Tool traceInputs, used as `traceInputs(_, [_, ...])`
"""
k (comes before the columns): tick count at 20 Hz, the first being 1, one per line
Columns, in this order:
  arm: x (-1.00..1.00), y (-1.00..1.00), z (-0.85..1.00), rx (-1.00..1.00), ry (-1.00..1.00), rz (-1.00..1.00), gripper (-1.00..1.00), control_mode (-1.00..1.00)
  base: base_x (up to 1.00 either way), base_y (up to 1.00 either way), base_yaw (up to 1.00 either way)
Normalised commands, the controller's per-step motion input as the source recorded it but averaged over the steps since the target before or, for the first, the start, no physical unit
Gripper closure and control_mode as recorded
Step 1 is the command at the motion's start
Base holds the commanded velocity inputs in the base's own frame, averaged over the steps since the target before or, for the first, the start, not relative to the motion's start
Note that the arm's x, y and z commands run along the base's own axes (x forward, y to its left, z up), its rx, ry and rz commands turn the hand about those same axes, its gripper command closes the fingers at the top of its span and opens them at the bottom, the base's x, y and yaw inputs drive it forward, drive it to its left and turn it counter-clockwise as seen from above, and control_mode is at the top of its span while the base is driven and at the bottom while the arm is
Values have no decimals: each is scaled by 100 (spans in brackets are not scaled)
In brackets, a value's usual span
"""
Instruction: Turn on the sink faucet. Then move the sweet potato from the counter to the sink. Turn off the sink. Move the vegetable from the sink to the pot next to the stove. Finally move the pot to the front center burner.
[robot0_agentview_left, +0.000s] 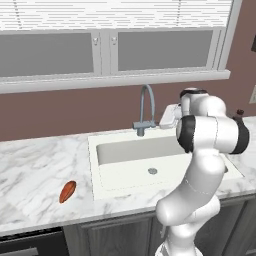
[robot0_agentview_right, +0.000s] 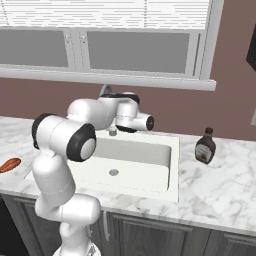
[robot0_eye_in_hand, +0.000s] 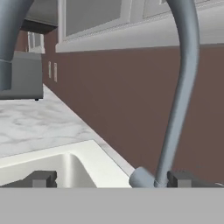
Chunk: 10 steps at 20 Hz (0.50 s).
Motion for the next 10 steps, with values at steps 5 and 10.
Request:
traceInputs(5, [5,-7,-3,3,-2,0,-100,-100,0,0,0])
traceInputs(10, [15,-4,-11,2,-1,0,-100,-100,0,0,0])
